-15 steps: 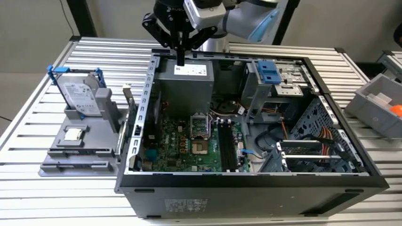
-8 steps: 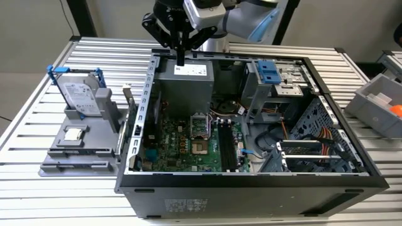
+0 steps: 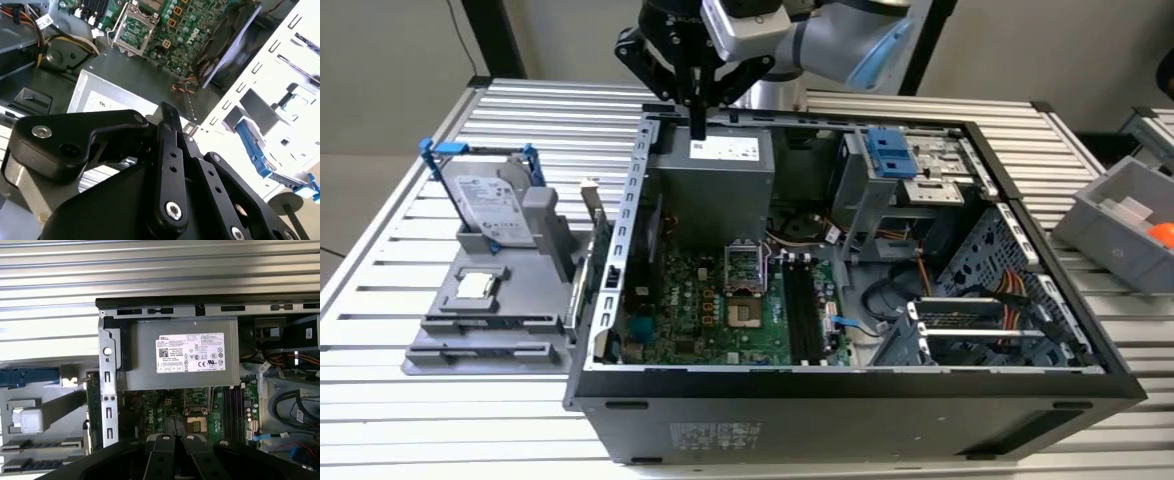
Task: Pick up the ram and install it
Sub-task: 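Reach for the ram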
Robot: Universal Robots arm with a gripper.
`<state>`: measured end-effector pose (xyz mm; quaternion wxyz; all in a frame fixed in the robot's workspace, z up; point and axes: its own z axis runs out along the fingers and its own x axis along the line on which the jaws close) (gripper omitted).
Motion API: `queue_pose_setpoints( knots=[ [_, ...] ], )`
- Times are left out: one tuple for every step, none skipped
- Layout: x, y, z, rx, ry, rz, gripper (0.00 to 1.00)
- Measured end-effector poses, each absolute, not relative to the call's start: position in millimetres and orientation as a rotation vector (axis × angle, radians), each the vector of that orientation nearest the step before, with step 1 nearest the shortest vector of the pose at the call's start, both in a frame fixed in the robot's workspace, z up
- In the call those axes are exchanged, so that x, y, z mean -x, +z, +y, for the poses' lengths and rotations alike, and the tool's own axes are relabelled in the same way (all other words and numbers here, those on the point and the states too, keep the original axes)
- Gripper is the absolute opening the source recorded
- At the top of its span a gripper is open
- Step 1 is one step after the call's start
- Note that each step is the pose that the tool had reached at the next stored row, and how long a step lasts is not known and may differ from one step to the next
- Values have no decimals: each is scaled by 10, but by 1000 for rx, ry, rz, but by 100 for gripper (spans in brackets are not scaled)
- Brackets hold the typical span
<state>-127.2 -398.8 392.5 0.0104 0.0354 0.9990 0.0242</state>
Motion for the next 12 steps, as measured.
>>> queue_pose_setpoints(
  knots=[
    [1278, 3926, -3987, -110, 75, 3118, 0],
    [1284, 3926, -3988, -110, 75, 3118, 0],
    [1291, 3926, -3988, -110, 75, 3118, 0],
    [1298, 3926, -3988, -111, 75, 3118, 0],
    [1305, 3926, -3988, -110, 75, 3118, 0],
    [1314, 3926, -3988, -111, 76, 3118, 0],
    [1323, 3927, -3988, -110, 75, 3118, 0],
    [1333, 3927, -3988, -110, 75, 3118, 0],
    [1343, 3926, -3988, -110, 75, 3118, 0],
    [1353, 3926, -3988, -110, 75, 3118, 0],
    [1362, 3926, -3988, -110, 75, 3118, 0],
    [1372, 3926, -3988, -110, 75, 3118, 0]
  ],
)
